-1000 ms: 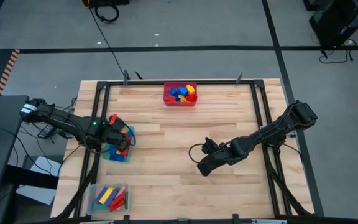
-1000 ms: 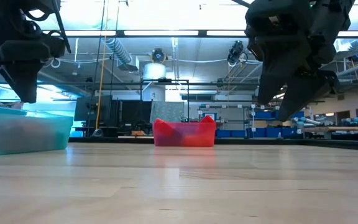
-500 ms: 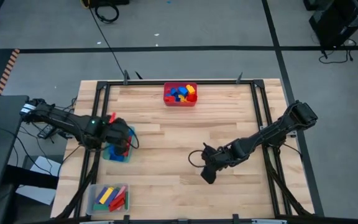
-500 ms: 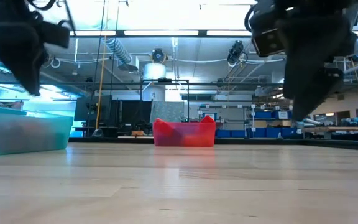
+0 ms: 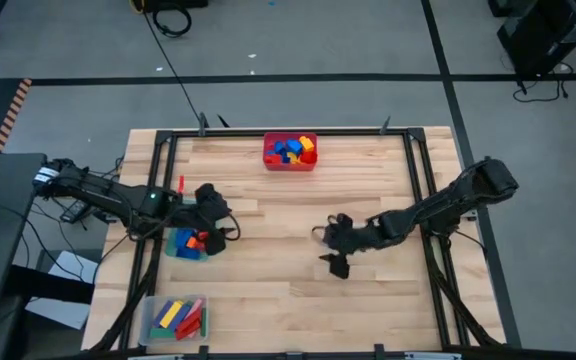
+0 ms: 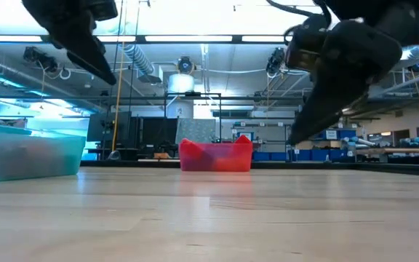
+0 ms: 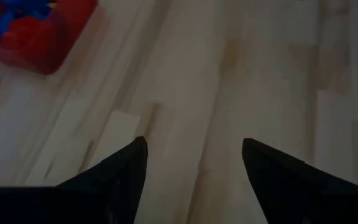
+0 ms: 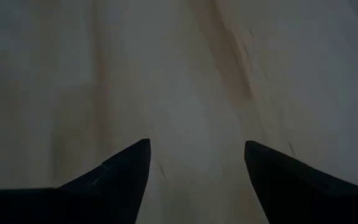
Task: Sort blocks by size
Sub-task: Return to Home Position
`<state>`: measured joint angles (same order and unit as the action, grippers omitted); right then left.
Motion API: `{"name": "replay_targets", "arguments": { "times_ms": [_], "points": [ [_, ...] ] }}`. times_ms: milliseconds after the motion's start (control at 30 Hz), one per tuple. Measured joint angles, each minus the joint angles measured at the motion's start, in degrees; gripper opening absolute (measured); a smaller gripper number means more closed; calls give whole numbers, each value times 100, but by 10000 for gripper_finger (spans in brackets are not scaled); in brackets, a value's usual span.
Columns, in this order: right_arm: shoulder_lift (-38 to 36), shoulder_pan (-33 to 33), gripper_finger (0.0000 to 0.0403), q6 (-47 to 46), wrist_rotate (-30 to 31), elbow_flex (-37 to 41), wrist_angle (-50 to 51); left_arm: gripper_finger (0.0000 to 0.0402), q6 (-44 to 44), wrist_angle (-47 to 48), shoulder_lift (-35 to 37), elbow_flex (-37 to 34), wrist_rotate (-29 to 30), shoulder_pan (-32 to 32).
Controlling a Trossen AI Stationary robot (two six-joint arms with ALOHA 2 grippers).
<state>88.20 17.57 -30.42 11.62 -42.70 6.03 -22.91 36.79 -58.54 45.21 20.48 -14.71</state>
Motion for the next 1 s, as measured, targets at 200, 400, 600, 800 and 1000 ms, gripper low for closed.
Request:
{"name": "replay_targets", "arguments": {
  "times_ms": [200, 400, 600, 800, 1000],
  "points": [
    [-1254, -785, 279, 648, -660, 1719, -1983, 270, 17, -153, -124, 0, 86, 270],
    [-3152, -1447, 277, 1242, -738, 2825, -2202, 270, 17, -347, -193, 0, 225, 396],
    [-4970, -1787, 279, 1507, -1047, 3708, -2201, 271, 17, -609, -189, 0, 399, 399],
    [-6164, -1918, 280, 1441, -1141, 4152, -2216, 271, 15, -731, -184, 0, 399, 397],
    [-7127, -2023, 278, 1546, -1124, 4236, -1777, 271, 196, -1078, -184, 0, 407, 365]
  ]
}}
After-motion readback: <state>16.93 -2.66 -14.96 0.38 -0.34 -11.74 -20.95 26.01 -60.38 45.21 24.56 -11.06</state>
